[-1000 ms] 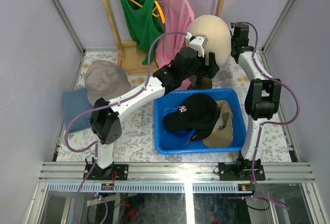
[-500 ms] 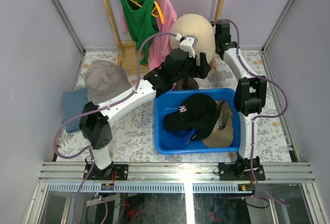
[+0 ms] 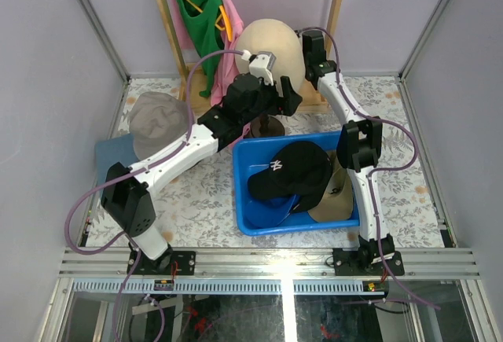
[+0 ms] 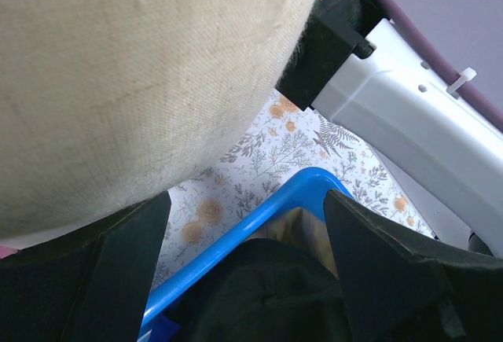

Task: Stack the hats
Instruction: Move the hat stand to the center of the board.

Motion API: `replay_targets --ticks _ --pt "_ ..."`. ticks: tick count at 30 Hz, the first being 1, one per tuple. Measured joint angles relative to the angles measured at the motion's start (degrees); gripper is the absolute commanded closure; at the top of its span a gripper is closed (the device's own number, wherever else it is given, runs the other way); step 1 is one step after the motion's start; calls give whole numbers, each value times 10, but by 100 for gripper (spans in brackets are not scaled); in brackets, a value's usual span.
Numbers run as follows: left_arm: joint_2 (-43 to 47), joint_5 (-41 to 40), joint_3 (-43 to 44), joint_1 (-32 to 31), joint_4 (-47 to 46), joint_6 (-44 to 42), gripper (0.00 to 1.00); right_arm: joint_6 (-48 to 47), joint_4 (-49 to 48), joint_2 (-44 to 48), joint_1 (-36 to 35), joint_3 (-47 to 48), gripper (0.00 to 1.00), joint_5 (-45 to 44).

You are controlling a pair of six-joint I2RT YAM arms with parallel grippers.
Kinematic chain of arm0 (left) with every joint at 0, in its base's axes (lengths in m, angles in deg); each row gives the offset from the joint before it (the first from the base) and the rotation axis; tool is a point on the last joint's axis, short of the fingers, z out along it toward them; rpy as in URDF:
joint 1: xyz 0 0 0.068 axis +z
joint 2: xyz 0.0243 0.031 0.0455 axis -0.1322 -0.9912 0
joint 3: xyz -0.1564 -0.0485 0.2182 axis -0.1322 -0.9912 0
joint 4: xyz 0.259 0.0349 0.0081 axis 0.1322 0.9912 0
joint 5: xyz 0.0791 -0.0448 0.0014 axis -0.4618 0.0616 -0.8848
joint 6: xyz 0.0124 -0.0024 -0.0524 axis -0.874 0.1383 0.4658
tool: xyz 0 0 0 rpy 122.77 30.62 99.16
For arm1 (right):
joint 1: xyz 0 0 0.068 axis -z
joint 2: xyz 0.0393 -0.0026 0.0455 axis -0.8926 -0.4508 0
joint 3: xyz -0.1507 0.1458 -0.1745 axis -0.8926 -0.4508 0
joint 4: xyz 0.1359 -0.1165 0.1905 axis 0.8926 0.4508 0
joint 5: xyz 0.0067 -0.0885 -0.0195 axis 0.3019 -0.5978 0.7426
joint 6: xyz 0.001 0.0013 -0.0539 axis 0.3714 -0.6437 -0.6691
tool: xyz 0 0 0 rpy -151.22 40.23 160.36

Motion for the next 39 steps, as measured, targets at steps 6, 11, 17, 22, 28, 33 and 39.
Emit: replay_targets --ticks 6,11,17,22,28,33,39 --pt "12 13 -20 7 -16 1 21 8 0 -3 -6 4 0 -1" --pt "9 27 -14 9 -15 2 21 5 -3 3 -3 -9 0 -1" --pt "-29 51 35 0 -10 2 22 0 -12 32 19 -60 0 1" --pt "-65 54 81 -18 -12 1 22 -21 -7 46 36 -77 0 2" --pt "-94 60 125 -39 -23 -1 22 -42 3 68 50 -107 0 17" --pt "-114 68 156 -48 -31 -2 22 -49 5 72 64 -108 0 33" --pt "-118 74 158 -59 -36 -8 22 -49 0 76 75 -108 0 60"
